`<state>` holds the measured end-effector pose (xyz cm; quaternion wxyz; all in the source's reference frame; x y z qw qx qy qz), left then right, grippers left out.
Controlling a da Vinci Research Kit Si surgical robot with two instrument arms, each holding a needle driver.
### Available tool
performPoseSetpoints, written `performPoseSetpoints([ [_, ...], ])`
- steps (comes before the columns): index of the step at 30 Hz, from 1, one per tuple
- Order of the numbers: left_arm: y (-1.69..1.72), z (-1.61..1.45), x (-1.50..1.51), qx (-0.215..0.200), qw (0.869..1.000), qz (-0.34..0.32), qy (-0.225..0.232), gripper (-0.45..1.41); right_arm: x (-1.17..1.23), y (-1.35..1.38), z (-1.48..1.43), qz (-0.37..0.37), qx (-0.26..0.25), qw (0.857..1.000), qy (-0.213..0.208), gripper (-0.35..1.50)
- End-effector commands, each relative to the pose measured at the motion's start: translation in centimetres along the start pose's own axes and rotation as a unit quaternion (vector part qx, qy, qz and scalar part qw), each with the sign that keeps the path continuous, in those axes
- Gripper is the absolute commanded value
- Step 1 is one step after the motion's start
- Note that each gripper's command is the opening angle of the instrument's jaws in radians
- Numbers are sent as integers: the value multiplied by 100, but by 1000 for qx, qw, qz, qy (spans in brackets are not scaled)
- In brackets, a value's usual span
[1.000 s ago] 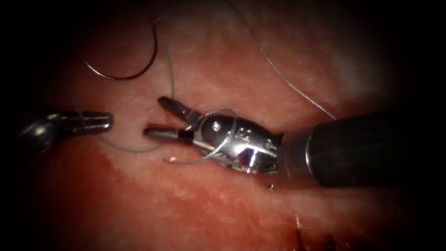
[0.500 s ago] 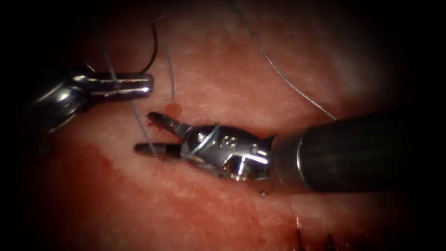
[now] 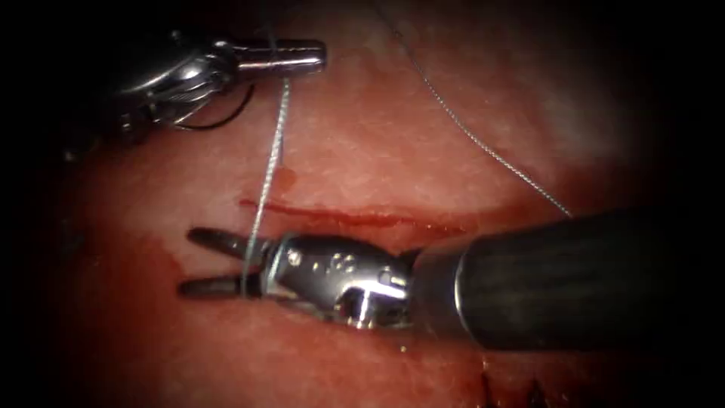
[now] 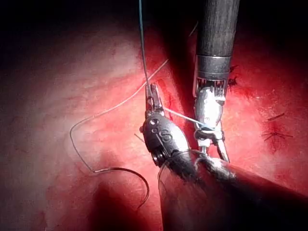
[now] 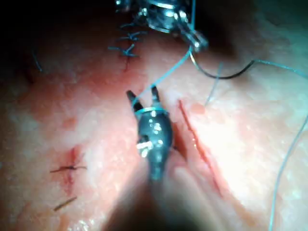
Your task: Wound Closure
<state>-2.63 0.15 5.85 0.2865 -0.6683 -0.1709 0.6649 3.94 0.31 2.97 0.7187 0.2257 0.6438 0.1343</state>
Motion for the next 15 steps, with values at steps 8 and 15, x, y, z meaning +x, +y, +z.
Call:
performPoseSetpoints([
  [8, -27, -3, -61, 3, 1000, -8, -19, -45, 14, -10, 0, 0, 22, 998, 64, 44],
  [15, -44, -7, -97, 7, 1000, -11, -26, -45, 20, -11, -6, -3, 40, 993, 110, 44],
])
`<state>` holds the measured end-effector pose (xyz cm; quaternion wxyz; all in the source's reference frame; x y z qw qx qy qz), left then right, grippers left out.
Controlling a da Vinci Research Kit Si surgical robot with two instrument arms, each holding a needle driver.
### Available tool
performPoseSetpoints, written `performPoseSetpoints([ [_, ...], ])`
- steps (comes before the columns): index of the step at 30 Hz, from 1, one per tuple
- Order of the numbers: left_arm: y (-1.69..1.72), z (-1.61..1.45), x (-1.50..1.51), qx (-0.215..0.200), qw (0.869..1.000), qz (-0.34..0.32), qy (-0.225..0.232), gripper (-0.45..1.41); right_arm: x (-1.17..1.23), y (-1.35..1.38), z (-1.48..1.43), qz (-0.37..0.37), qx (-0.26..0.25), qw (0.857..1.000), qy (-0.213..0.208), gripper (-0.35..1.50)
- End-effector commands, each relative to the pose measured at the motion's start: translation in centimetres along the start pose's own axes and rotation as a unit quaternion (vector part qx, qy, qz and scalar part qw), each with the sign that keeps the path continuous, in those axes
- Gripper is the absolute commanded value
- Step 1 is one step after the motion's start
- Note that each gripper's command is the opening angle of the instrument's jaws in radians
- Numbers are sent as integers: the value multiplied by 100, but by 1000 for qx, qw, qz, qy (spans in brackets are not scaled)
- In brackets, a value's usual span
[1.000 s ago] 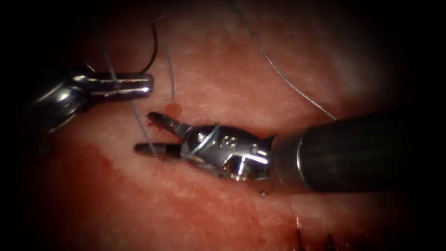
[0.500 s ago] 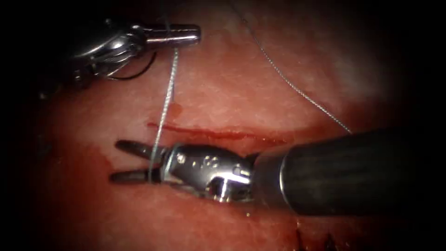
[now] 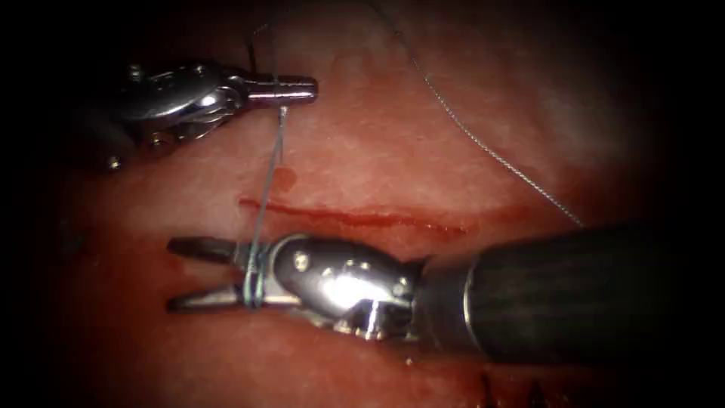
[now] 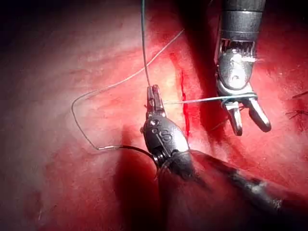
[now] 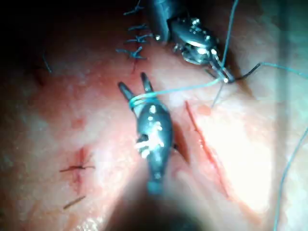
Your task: Wound Closure
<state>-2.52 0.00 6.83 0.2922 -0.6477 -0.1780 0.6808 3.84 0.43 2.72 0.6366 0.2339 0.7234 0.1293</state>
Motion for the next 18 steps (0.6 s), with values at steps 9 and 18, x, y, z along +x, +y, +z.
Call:
performPoseSetpoints([
  [9, 13, -16, -31, 1, 1000, 0, -2, -45, -1, 0, -12, 3, -24, 998, 51, 44],
  [18, 44, -35, -59, 3, 1000, -1, -4, -45, -3, 17, -29, 7, -86, 994, 72, 42],
])
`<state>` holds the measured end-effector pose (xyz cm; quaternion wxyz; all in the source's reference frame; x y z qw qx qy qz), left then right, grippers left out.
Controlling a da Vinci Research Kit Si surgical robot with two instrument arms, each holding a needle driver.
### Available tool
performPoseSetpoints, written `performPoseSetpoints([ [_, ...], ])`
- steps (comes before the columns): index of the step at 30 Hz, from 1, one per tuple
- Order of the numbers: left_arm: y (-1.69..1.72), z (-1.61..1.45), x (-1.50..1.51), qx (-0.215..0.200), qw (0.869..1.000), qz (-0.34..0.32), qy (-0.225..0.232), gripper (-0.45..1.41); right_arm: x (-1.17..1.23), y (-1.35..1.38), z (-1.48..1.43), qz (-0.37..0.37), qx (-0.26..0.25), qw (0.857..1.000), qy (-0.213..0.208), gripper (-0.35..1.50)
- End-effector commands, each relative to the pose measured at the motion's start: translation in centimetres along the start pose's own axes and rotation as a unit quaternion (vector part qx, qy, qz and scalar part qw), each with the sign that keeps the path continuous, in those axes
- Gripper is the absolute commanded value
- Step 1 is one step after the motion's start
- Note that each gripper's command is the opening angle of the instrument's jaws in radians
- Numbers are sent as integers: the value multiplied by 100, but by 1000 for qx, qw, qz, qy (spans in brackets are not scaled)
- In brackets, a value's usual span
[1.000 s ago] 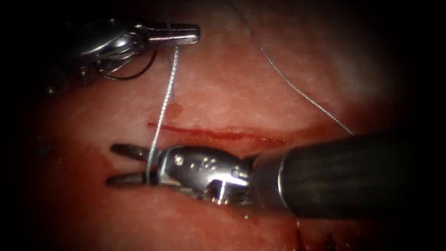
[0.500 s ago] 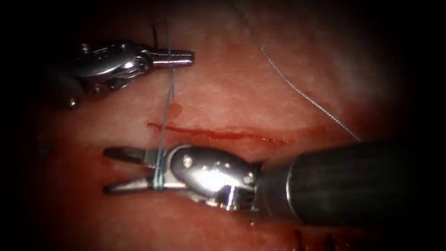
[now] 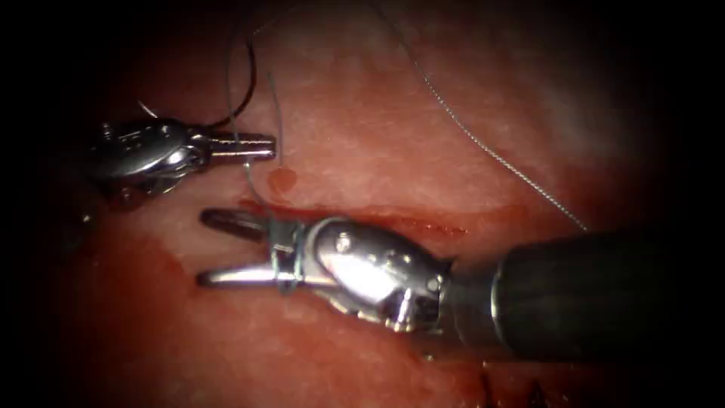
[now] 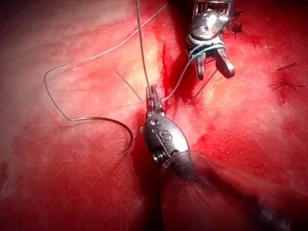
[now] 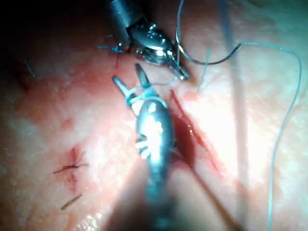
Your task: Wound Closure
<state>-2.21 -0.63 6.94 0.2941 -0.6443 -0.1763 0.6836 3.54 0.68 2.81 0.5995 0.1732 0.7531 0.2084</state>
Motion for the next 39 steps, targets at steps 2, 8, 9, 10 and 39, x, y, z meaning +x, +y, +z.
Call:
performPoseSetpoints([
  [2, 15, -1, -17, -1, 1000, -2, -1, -45, -11, 0, 0, 4, -16, 1000, 2, 42],
  [8, 33, -12, -28, 0, 1000, -4, -1, -45, -12, 10, -8, 13, -50, 999, 13, 42],
  [9, 37, -14, -30, 0, 1000, -6, -1, -45, -12, 11, -8, 12, -59, 998, 13, 42],
  [10, 41, -15, -33, 0, 1000, -6, -1, -45, -12, 11, -9, 12, -62, 998, 13, 42],
  [39, 151, -35, 2, -2, 999, -36, -4, -45, -66, 33, -17, -16, -201, 977, -75, 41],
])
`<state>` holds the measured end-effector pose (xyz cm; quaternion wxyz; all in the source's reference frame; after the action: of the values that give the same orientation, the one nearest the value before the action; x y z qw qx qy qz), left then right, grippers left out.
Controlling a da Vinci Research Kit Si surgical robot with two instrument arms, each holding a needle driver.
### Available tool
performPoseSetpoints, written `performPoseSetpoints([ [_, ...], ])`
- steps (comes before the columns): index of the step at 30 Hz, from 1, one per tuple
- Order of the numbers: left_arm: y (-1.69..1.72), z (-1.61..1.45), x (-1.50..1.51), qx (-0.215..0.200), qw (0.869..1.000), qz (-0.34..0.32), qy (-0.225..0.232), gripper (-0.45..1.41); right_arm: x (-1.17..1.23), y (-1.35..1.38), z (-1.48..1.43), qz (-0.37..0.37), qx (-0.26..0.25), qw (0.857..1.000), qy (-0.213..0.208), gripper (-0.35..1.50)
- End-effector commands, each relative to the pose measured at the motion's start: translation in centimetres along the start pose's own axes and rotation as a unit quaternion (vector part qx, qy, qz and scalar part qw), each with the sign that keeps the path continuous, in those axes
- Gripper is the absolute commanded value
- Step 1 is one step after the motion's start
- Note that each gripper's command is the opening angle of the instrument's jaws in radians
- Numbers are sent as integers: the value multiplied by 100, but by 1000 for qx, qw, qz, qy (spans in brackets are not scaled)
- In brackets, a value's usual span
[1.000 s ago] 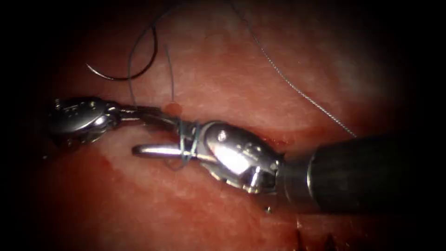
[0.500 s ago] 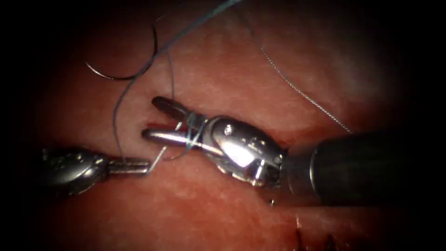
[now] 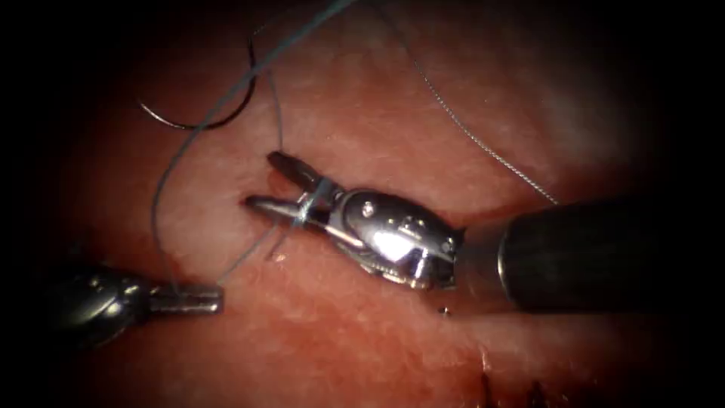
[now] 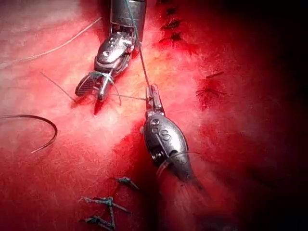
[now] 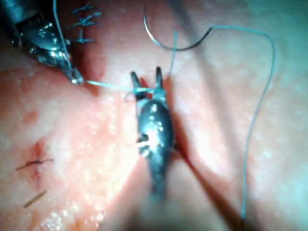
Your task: Wound Closure
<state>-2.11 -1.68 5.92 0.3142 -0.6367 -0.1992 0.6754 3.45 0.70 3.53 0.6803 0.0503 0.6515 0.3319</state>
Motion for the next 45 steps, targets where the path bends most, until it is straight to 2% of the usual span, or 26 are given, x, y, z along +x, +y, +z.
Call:
performPoseSetpoints([
  [1, 11, 1, -10, 0, 1000, -4, -1, -45, -10, -10, 5, 2, 1, 1000, 0, 41],
  [17, 46, -4, 19, -7, 1000, -3, 2, -45, -9, -18, 8, 1, -10, 1000, -10, 41],
  [31, 68, -8, 67, -12, 1000, 14, 10, -45, 11, -19, 4, -11, -35, 999, -12, 41],
  [39, 56, -6, 88, -16, 1000, 19, 14, -45, 14, -9, 5, -14, -71, 997, -9, 41],
  [45, 41, 0, 91, -18, 999, 21, 18, -45, 17, -2, 6, -15, -92, 996, -12, 42],
])
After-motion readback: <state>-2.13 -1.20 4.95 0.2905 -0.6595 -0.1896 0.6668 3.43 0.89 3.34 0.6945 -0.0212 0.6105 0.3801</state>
